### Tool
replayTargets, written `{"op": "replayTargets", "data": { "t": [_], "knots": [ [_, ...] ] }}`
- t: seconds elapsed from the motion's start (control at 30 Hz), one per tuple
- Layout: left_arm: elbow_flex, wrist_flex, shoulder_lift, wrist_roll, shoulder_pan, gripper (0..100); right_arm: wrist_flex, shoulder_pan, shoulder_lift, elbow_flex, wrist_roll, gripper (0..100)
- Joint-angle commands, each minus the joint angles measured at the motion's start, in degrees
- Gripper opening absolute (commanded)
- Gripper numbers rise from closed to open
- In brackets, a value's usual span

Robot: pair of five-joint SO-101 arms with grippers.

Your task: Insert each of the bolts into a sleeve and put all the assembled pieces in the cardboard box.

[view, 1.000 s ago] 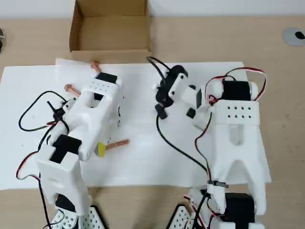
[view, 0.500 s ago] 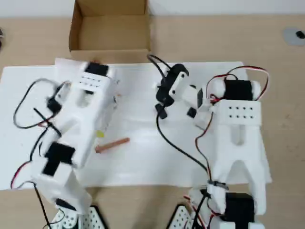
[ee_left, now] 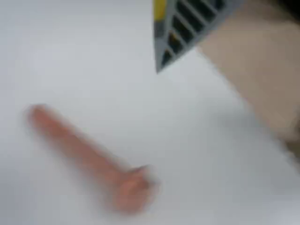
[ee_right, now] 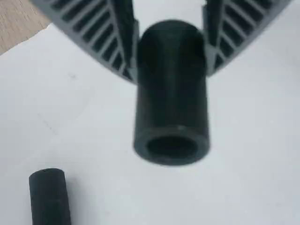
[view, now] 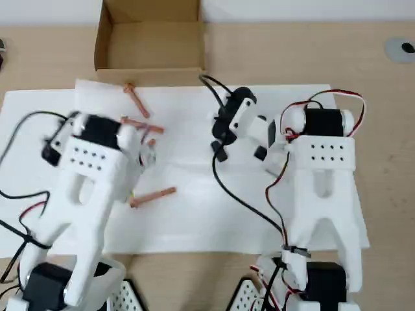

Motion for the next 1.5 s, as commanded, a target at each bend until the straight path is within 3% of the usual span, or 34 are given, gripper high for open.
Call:
{"op": "replayTargets", "data": {
  "t": [0.0, 0.37, 0.47, 0.87, 1.2, 1.47],
  "knots": [
    [3.25, -1.49, -2.77, -0.44, 0.00, 22, 0.18, -0.48, -1.98, -3.12, 0.53, 1.1],
    [15.91, -18.46, 3.56, -0.53, 1.67, 22, 0.26, -0.40, -1.98, -2.95, 0.53, 1.1],
    [16.18, -21.71, 5.05, 2.29, 2.29, 22, 0.44, -0.40, -1.98, -2.86, 0.53, 1.1],
    [19.43, -24.44, 5.32, 8.70, 1.41, 22, 1.49, -0.40, -1.98, -2.86, 0.53, 1.1],
    [19.96, -24.62, 5.67, 9.05, -2.64, 22, 1.49, -0.40, -1.89, -3.12, 0.53, 1.1],
    [28.66, -37.98, 5.85, 8.79, -3.69, 22, 1.49, -0.40, -1.89, -3.21, 0.53, 1.1]
  ]
}}
